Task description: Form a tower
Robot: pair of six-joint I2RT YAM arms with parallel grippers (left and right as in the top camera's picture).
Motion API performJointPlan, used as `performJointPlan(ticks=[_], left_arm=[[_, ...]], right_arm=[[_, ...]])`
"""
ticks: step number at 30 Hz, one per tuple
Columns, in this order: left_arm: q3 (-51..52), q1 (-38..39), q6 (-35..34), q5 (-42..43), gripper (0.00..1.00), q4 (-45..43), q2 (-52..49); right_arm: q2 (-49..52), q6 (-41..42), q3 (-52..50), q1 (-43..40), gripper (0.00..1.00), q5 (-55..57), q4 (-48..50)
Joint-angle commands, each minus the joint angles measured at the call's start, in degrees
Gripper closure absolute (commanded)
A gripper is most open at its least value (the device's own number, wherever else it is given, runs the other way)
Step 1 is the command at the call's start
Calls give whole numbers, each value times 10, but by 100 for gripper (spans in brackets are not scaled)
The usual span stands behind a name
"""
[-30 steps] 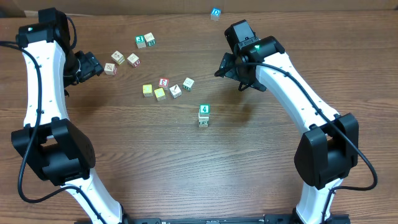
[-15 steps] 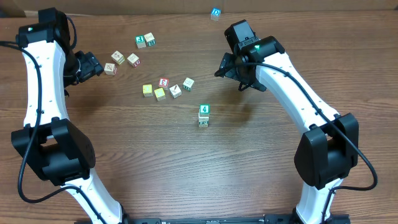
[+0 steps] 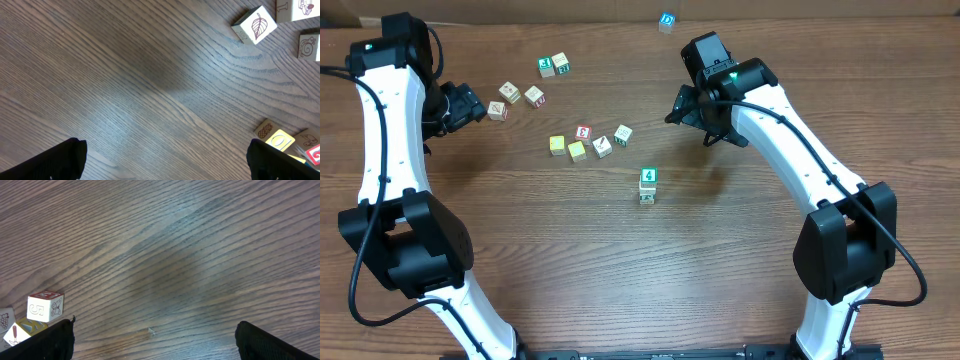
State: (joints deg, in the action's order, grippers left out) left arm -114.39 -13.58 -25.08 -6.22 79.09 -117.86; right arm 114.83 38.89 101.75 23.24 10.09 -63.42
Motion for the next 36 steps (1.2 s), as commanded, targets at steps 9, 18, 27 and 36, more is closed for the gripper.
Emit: performJointPlan(ticks=[9,18,27,36], left_arm=[[-7,1,3,1,0,-1,9],[-7,1,3,1,0,-1,9],[-7,1,2,1,1,-1,9],[-7,1,3,1,0,-1,9]], right_arm=[[3,-1,-2,-2,0,8,4],[3,-1,-2,-2,0,-1,4],[3,-1,-2,-2,0,-29,2],[3,-1,-2,-2,18,-25,-2]])
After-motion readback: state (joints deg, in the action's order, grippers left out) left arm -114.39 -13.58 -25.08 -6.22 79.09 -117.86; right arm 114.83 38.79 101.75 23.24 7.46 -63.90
